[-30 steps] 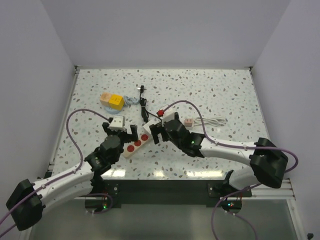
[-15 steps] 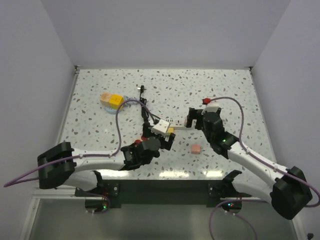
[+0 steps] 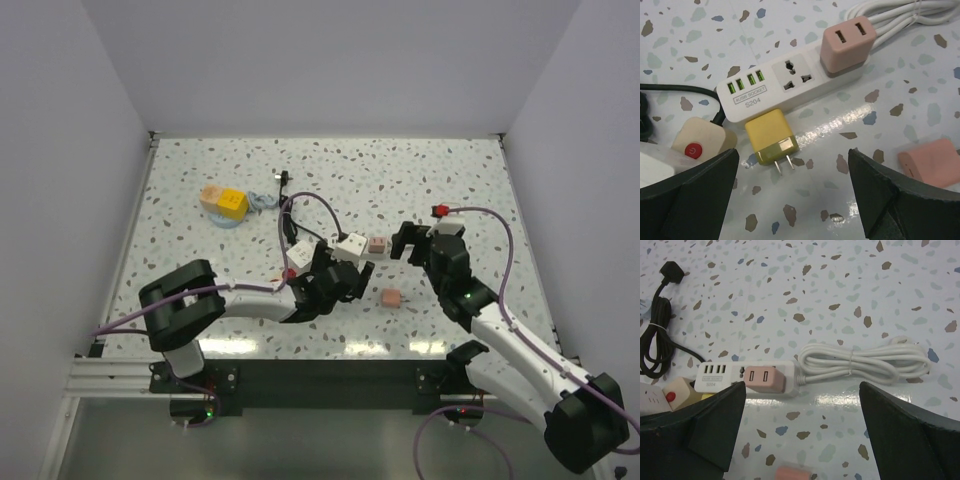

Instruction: Insert the plug

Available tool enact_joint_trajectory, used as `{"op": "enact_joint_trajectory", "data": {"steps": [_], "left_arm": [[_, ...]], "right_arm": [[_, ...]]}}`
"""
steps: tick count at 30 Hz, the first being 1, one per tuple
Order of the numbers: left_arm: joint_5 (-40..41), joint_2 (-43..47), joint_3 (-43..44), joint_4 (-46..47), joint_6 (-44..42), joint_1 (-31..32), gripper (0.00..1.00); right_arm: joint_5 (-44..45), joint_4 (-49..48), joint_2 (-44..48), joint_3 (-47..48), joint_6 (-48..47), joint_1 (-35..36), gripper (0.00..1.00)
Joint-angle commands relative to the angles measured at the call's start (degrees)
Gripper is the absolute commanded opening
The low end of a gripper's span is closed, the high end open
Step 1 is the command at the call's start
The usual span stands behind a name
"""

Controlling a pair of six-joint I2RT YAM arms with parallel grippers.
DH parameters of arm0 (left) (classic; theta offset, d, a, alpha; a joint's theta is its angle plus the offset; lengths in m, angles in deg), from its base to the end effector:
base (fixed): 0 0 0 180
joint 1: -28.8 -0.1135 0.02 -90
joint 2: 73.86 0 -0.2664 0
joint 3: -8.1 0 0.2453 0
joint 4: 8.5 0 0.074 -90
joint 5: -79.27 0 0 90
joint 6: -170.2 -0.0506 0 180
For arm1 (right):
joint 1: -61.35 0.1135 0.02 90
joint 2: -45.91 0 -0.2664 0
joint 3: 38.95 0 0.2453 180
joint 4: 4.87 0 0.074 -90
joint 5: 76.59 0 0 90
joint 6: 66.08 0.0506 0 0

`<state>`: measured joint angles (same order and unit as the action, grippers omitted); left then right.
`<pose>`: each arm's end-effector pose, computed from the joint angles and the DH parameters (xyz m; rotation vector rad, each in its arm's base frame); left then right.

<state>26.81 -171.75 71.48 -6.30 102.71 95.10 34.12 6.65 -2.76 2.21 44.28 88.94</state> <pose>0.1710 -0.3128 0.1774 0.3955 1.9807 -0.2831 0.1873 0.0777 0.2419 0.1253 1.8830 0.2297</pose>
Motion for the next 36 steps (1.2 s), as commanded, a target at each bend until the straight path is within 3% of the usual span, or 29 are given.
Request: {"op": "enact_joint_trajectory", "data": {"steps": [1,17,22,26,28,32,33,34,36], "left_arm": [[-0.01,-1.69,2.36,-0.89,3.60,-1.53,0.96],[-2.12,-8.28,4.12,0.16,3.25,-6.62,0.92],[-3.52,-9.95,4.47,1.30,2.11,-7.59,0.81],[-3.88,-10.66,4.47,1.74,1.41,-7.68,0.67],[-3.88,-11.01,4.38,2.01,1.05,-7.68,0.54],[-2.91,-11.10,2.81,2.88,-0.70,-7.68,0.24],[-2.13,-10.14,1.84,3.76,-1.31,-7.68,0.08],[-1.95,-9.17,0.44,6.81,-2.19,-7.59,0.00],[-2.12,-5.06,-4.65,10.34,-4.48,-7.50,0.00]], "right_arm": [[-2.60,0.17,1.29,-0.55,0.56,-0.52,0.98],[-5.33,-0.62,2.87,-1.60,0.38,-0.70,0.98],[-5.77,-0.71,2.70,-1.60,0.21,-0.79,0.98],[-6.29,-0.79,2.79,-1.52,0.21,-0.70,0.98],[-6.56,-0.88,2.96,-1.60,0.21,-0.70,0.98],[-9.44,-1.41,3.14,-1.69,-0.32,-0.70,0.98],[-10.68,-2.02,3.05,-1.60,-0.76,-0.70,0.98],[-11.99,-2.46,3.05,-1.69,-1.11,-0.70,0.98],[-15.94,-3.60,3.14,-1.60,-2.25,-0.79,0.98]]}}
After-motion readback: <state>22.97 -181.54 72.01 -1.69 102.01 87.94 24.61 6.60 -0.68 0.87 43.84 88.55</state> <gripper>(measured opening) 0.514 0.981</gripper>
